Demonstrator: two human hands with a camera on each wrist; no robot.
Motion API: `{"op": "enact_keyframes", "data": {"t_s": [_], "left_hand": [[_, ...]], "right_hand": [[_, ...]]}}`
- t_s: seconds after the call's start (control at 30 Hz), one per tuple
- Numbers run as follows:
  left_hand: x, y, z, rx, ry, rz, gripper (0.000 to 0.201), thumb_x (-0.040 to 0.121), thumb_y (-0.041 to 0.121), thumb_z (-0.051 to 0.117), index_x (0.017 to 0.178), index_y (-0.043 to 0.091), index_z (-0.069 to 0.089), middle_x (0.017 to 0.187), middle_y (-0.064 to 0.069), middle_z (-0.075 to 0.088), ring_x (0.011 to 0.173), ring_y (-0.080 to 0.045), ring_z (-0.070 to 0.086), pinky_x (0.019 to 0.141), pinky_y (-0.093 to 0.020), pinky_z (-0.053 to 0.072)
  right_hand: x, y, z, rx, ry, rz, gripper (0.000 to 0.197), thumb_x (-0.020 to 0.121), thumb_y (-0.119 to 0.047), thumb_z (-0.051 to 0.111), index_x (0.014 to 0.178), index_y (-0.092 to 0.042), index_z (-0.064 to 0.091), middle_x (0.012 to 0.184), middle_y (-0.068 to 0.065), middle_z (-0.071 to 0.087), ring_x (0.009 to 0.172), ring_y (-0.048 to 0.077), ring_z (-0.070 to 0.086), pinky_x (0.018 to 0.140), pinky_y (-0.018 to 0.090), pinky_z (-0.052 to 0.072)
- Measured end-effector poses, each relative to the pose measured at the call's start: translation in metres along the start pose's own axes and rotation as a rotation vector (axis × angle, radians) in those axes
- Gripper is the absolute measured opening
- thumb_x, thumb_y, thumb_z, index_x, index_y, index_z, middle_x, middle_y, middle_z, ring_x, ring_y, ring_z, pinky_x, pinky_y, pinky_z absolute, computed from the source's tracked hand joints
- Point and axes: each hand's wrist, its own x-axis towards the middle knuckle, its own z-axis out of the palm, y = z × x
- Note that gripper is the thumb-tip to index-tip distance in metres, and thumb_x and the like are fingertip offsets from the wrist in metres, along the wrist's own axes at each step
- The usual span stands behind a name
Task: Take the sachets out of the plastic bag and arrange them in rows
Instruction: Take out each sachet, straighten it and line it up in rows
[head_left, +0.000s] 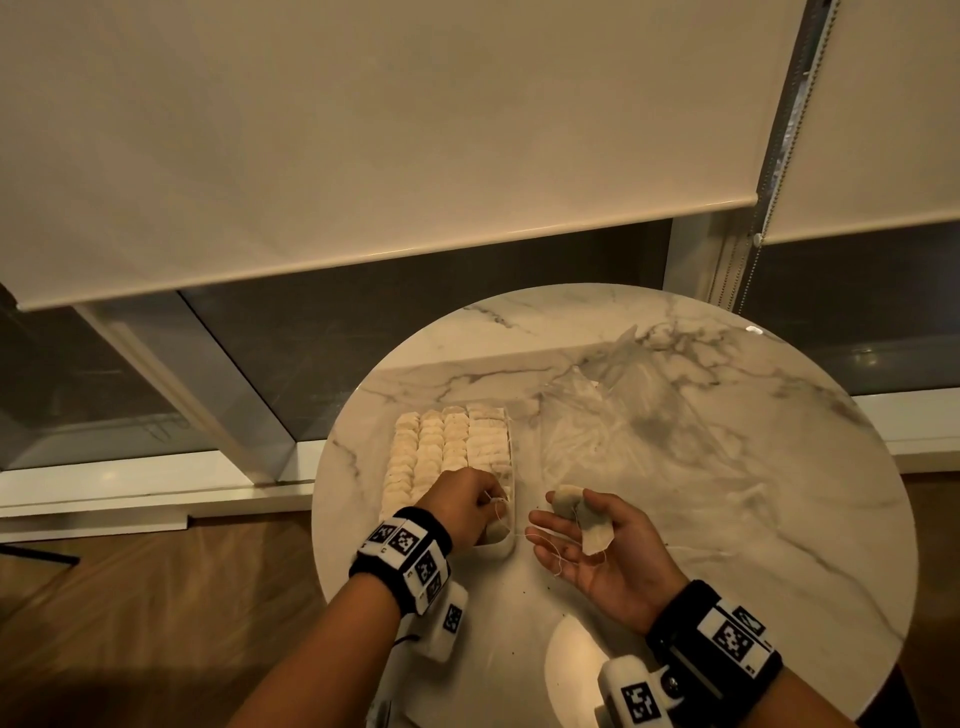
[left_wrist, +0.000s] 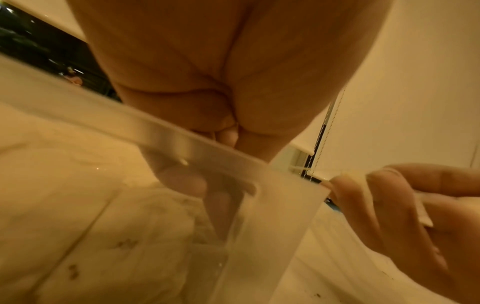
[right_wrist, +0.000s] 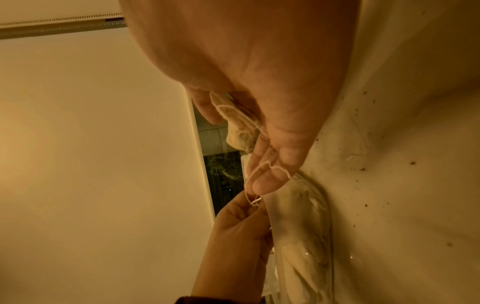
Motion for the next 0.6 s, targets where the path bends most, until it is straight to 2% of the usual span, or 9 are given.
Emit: {"op": "enact_keyframes", "data": {"t_s": [0.2, 0.37, 0.47, 0.6], "left_hand": [[0.0101, 0.0017, 0.0022, 0.087, 0.024, 0.028, 0.017, 0.093, 0.025, 0.064, 0.106, 0.018, 0.073, 0.102, -0.002, 0.071, 0.096, -0.017, 0.065, 0.079, -0.021, 0.044], [0.0097, 0.0005, 0.0086, 0.168, 0.031, 0.030, 0.022, 0.088, 0.024, 0.068, 0.109, 0.021, 0.072, 0.102, 0.000, 0.071, 0.094, -0.017, 0.066, 0.083, -0.026, 0.053], [0.0079, 0.0004, 0.0095, 0.176, 0.097, 0.036, 0.022, 0.087, 0.029, 0.064, 0.108, 0.027, 0.070, 0.105, 0.005, 0.068, 0.097, -0.015, 0.063, 0.083, -0.028, 0.053], [0.0054, -0.0031, 0.0060, 0.135, 0.205, 0.047, 0.027, 0.084, 0.027, 0.070, 0.111, 0.029, 0.068, 0.106, 0.010, 0.062, 0.100, -0.011, 0.058, 0.086, -0.028, 0.051]], "right_hand": [[0.0012, -0.0016, -0.0018, -0.007, -0.003, 0.010, 0.042, 0.097, -0.033, 0.048, 0.119, -0.001, 0.064, 0.125, 0.028, 0.065, 0.100, 0.039, 0.071, 0.076, 0.041, 0.061], [0.0024, -0.0017, -0.0040, -0.007, -0.002, 0.013, 0.044, 0.097, -0.033, 0.048, 0.123, -0.002, 0.064, 0.125, 0.027, 0.065, 0.103, 0.039, 0.070, 0.078, 0.041, 0.060], [0.0029, -0.0020, -0.0044, -0.015, -0.001, 0.019, 0.045, 0.097, -0.034, 0.047, 0.124, -0.002, 0.063, 0.126, 0.027, 0.065, 0.102, 0.038, 0.070, 0.081, 0.041, 0.059], [0.0033, -0.0024, -0.0060, -0.017, -0.005, 0.026, 0.048, 0.097, -0.034, 0.047, 0.128, -0.001, 0.061, 0.126, 0.027, 0.065, 0.100, 0.037, 0.070, 0.081, 0.041, 0.058]]}}
